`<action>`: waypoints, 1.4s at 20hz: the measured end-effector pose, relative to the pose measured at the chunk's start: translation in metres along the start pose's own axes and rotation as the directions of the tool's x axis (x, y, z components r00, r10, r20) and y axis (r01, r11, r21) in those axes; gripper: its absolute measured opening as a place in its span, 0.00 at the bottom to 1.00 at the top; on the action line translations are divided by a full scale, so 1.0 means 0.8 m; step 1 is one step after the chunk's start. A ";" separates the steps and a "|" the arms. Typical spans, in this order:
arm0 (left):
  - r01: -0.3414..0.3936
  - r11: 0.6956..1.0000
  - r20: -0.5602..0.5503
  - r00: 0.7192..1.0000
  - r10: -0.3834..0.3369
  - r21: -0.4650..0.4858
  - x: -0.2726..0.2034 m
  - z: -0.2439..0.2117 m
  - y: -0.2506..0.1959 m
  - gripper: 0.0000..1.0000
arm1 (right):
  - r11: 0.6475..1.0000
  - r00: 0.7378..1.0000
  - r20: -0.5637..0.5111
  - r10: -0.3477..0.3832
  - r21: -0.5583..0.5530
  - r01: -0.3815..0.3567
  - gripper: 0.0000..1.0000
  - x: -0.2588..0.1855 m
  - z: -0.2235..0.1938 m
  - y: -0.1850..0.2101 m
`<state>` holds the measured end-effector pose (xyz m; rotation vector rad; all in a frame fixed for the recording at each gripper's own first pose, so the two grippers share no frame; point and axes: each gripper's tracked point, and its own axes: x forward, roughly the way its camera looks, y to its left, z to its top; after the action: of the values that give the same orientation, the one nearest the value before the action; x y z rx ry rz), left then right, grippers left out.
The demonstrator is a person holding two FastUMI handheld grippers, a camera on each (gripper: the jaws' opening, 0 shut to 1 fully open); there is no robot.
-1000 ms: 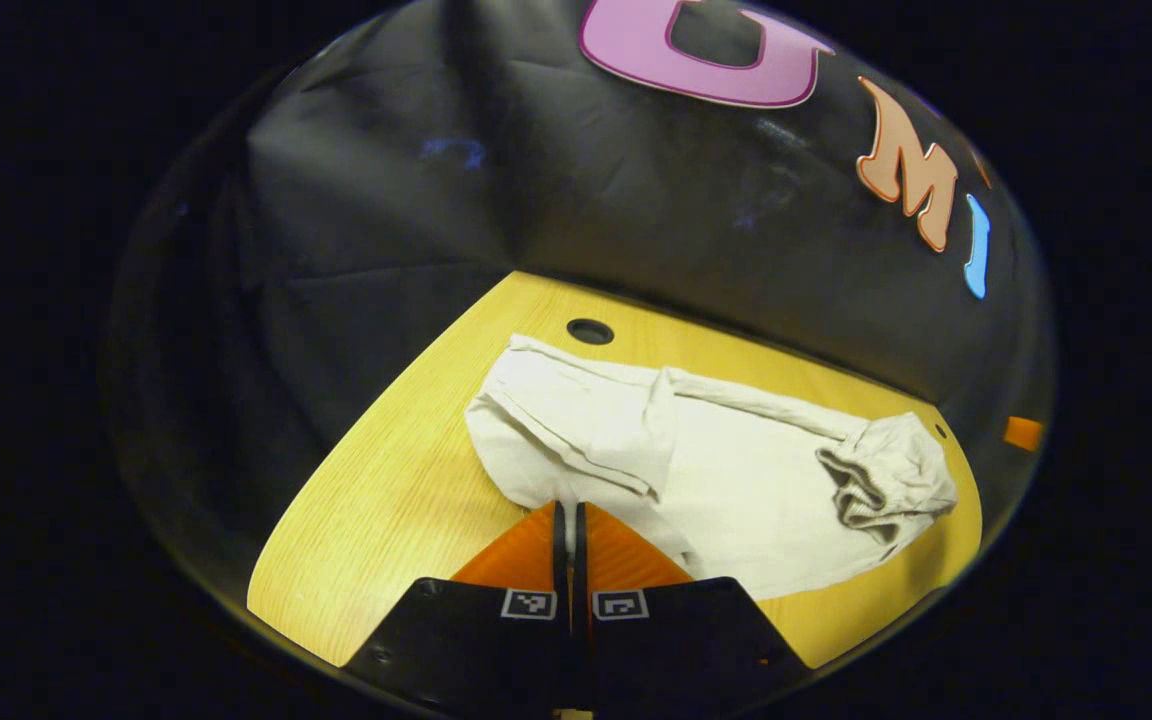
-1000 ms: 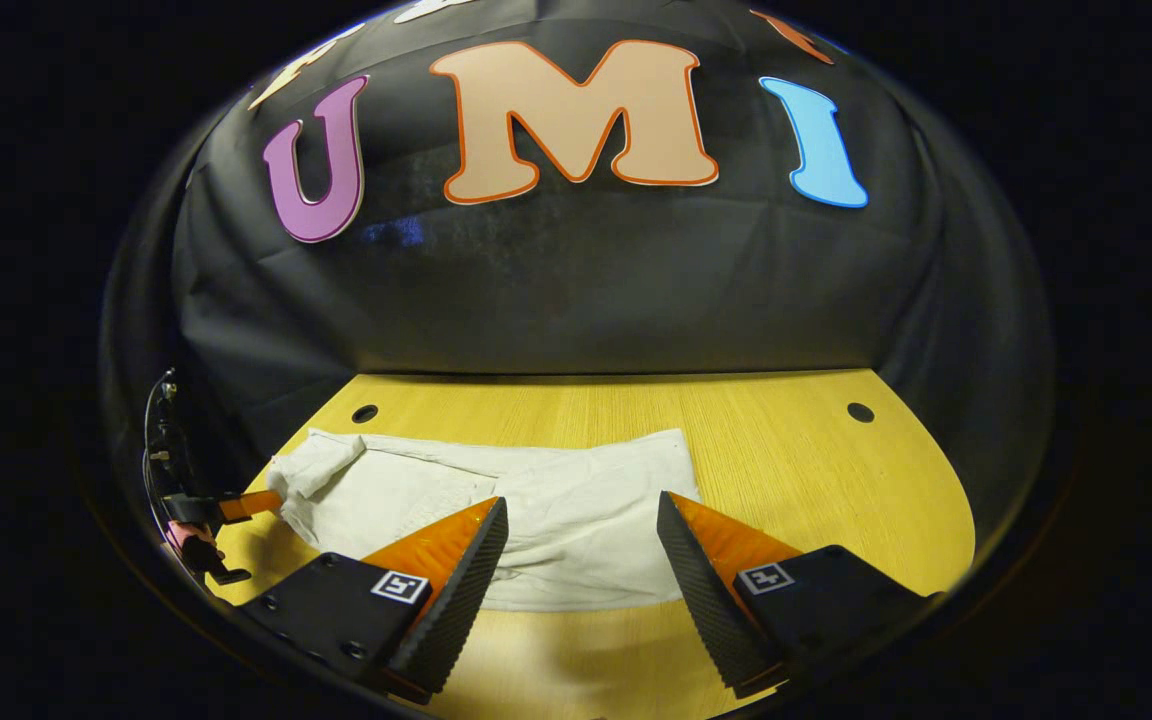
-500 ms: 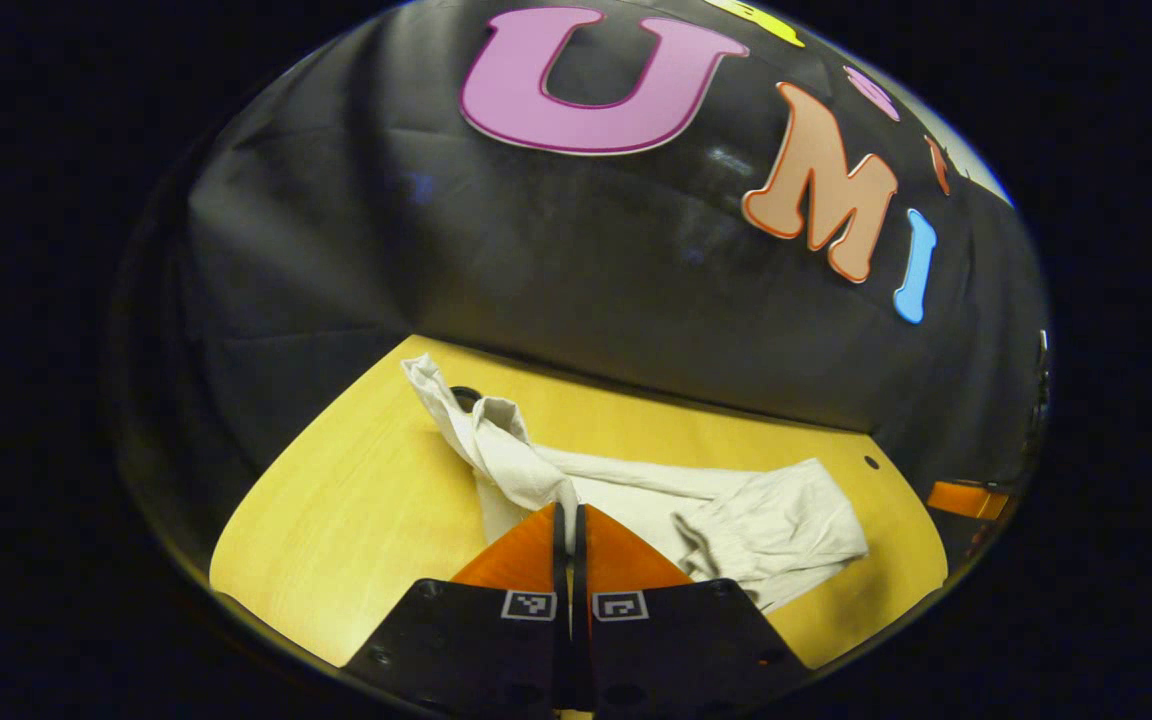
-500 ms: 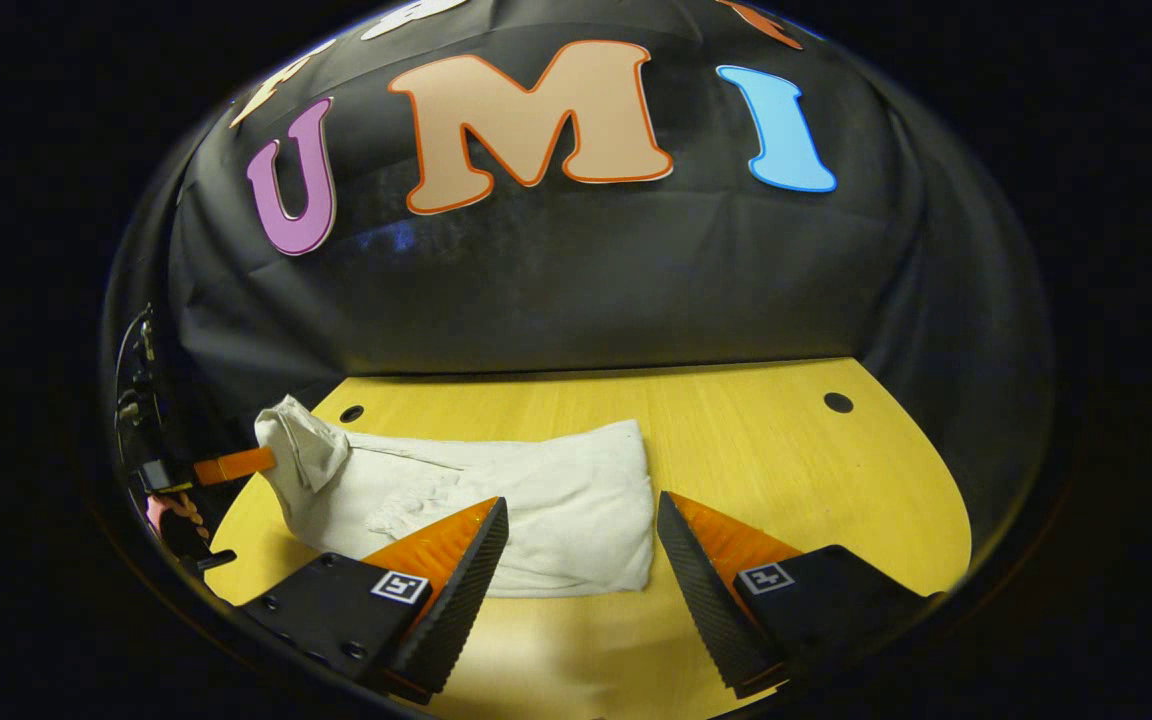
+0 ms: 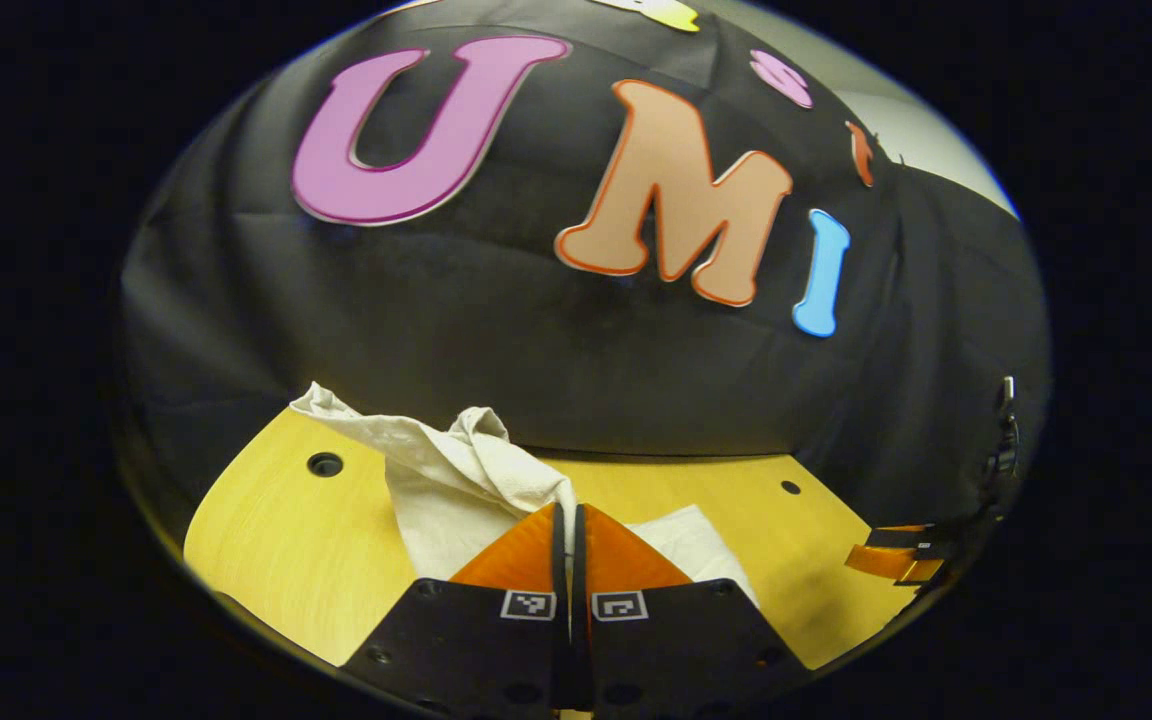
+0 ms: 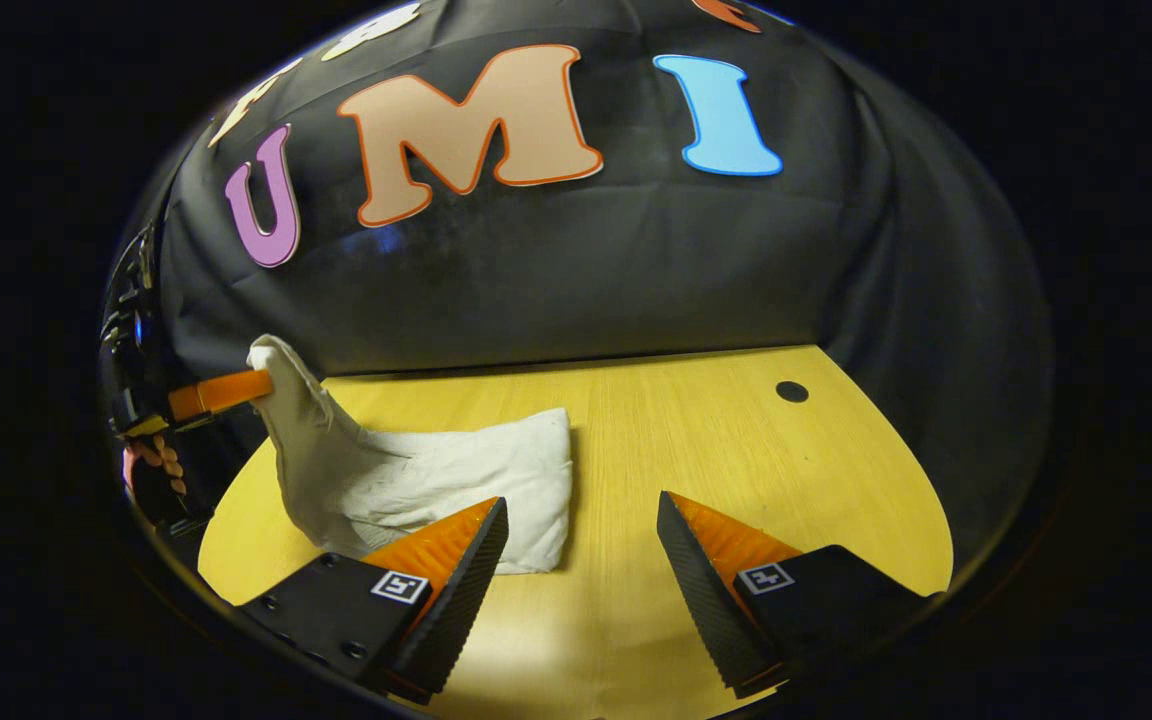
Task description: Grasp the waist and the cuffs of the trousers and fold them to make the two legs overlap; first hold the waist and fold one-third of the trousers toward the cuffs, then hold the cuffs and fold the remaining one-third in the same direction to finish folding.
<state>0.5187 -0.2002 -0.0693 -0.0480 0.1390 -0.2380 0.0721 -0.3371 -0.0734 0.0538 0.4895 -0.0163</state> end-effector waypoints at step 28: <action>0.040 0.998 -0.190 0.981 -0.029 0.057 -0.036 -0.129 -0.122 0.96 | 0.996 0.993 0.073 0.089 -0.037 -0.086 0.96 -0.066 -0.004 0.008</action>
<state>0.4536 -0.2916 -0.1610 0.0328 0.3203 -0.2810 0.0240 -0.3306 -0.0512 0.0409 0.4124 0.0757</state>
